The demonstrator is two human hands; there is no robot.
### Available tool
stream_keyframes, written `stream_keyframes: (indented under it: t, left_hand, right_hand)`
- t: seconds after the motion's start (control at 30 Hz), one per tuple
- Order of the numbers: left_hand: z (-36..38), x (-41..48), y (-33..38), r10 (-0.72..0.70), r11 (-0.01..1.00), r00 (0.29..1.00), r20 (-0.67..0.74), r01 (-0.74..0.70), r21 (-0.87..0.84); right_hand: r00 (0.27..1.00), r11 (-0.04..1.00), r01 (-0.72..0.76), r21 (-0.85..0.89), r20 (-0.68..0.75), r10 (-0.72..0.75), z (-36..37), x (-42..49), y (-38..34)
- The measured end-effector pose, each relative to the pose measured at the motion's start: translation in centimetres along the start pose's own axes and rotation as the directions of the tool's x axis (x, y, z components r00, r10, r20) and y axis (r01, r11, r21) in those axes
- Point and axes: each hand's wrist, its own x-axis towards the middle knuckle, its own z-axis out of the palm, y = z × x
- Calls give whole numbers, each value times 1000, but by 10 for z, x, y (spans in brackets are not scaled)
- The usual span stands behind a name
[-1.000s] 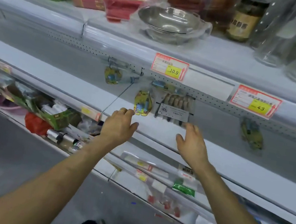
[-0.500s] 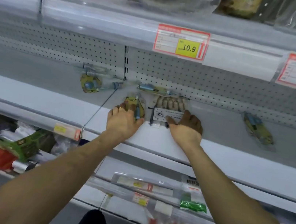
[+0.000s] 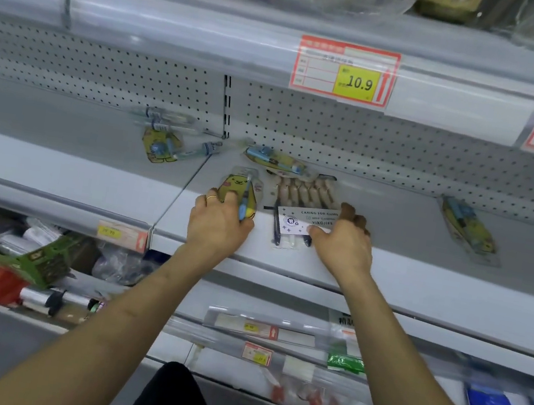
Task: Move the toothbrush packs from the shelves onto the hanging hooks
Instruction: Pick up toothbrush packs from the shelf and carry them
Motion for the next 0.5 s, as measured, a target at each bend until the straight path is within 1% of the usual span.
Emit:
stream_keyframes:
  t: [0.1, 0.2, 0.33, 0.43, 0.5]
  left_hand:
    - [-5, 4, 0, -29, 999, 999, 13, 29, 20]
    - [-6, 7, 0, -46, 999, 999, 26, 46, -11]
    - [-5, 5, -2, -100, 987, 995, 23, 102, -123]
    - [-5, 2, -2, -159, 950, 987, 13, 157, -270]
    - [-4, -1, -2, -170, 904, 985, -11, 151, -401]
  right_hand:
    - [999, 997, -30, -70, 40, 32, -2, 0, -12]
    - [995, 996, -84, -32, 54, 86, -7, 7, -17]
    - [983, 966, -186, 182, 20, 185, -9, 14, -12]
    - [978, 912, -185, 367, -21, 206, -3, 12, -6]
    - [979, 862, -153, 482, -44, 198, -2, 11, -3]
